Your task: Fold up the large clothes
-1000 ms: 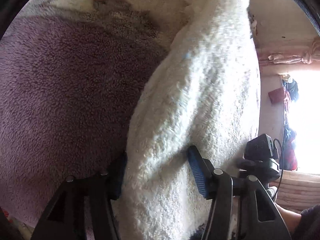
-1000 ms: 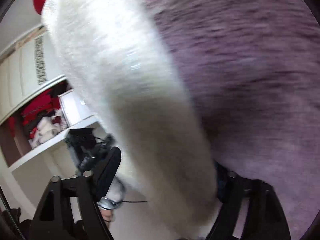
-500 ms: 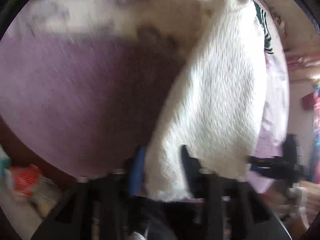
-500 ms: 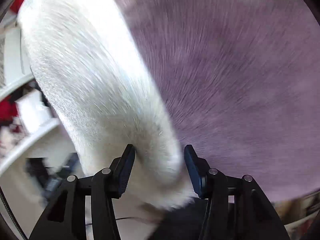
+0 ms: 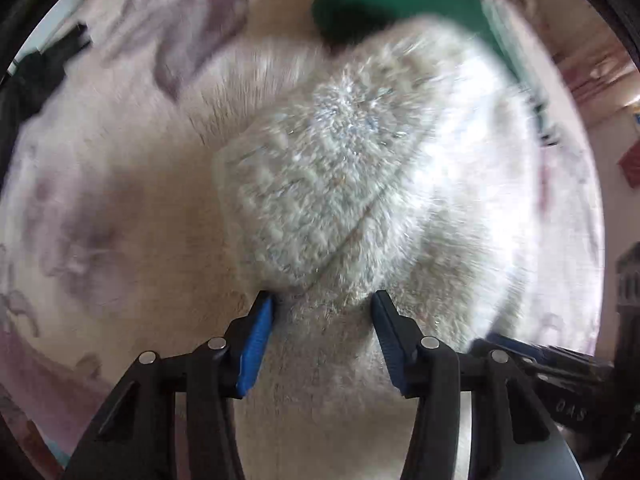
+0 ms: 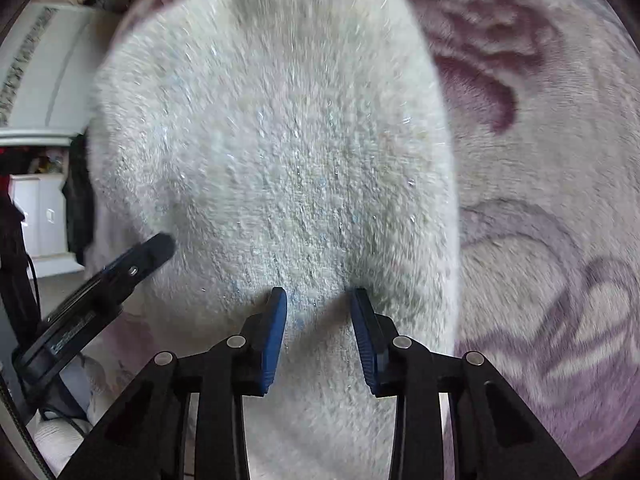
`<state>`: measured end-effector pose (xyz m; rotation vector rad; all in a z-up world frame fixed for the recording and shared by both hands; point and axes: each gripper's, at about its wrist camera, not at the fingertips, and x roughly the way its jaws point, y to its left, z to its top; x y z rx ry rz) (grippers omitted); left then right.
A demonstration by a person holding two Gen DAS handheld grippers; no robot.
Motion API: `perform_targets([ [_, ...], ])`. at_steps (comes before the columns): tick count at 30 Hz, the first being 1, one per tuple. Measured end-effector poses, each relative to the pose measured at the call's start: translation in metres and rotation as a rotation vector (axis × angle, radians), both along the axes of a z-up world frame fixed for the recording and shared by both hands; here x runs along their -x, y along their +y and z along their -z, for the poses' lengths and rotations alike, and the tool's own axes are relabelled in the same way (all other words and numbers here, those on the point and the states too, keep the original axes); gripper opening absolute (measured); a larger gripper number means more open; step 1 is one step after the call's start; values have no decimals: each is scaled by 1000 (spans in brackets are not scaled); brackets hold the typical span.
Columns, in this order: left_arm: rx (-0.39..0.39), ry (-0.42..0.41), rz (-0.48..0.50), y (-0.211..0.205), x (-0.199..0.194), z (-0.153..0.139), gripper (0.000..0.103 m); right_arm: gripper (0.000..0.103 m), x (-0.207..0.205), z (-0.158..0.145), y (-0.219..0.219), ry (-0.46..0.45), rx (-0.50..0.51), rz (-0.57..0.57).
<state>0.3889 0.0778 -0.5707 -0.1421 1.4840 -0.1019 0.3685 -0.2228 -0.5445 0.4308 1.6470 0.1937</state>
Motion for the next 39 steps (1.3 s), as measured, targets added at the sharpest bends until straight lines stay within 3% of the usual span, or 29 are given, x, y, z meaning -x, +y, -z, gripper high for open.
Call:
perform_targets([
  [1, 20, 6, -17, 7, 0, 9, 62, 27, -5, 11, 3, 19, 18, 4],
  [2, 48, 11, -43, 17, -1, 17, 78, 24, -8, 20, 7, 20, 24, 8],
  [4, 96, 37, -72, 29, -3, 26, 89, 24, -13, 24, 14, 9, 58, -21],
  [6, 131, 53, -94, 37, 3, 17, 85, 24, -19, 18, 25, 38, 85, -47],
  [9, 121, -54, -28, 27, 13, -40, 82, 24, -49, -9, 36, 111, 12, -8],
  [12, 123, -158, 5, 14, 1, -77, 82, 24, -71, -49, 24, 16, -47, 55],
  [13, 118, -174, 6, 11, -11, -76, 67, 24, -83, -57, 23, -16, -55, 69],
  [14, 88, -175, 0, 5, -23, -72, 41, 24, -97, -60, 22, -43, -65, 86],
  [16, 64, -110, 6, 2, -52, -41, 26, 24, -122, -53, 26, -54, -54, 108],
  [19, 36, -44, 32, 5, -81, -9, 26, 24, -147, -27, 39, -46, 2, 88],
  [21, 37, -34, 57, 7, -83, 3, 27, 17, -157, 16, 31, -9, 55, 58],
  [23, 51, -27, 59, 10, -80, 5, 31, 13, -166, 42, 36, 9, 76, 63],
  [26, 91, -31, 46, 20, -71, -14, 31, 13, -172, 40, 22, 43, 35, 117],
  [31, 161, -119, 56, 62, -9, -93, 32, 24, -131, -20, -8, 31, -121, 60],
  [33, 214, -115, 25, 86, 29, -114, 36, 49, -95, -42, -24, 21, -159, 49],
  [35, 238, -89, -16, 107, 60, -121, 49, 56, -48, -56, -39, 48, -184, 46],
  [39, 255, 57, -104, 130, 140, -101, 54, 57, 44, -47, -75, 196, -208, 101],
])
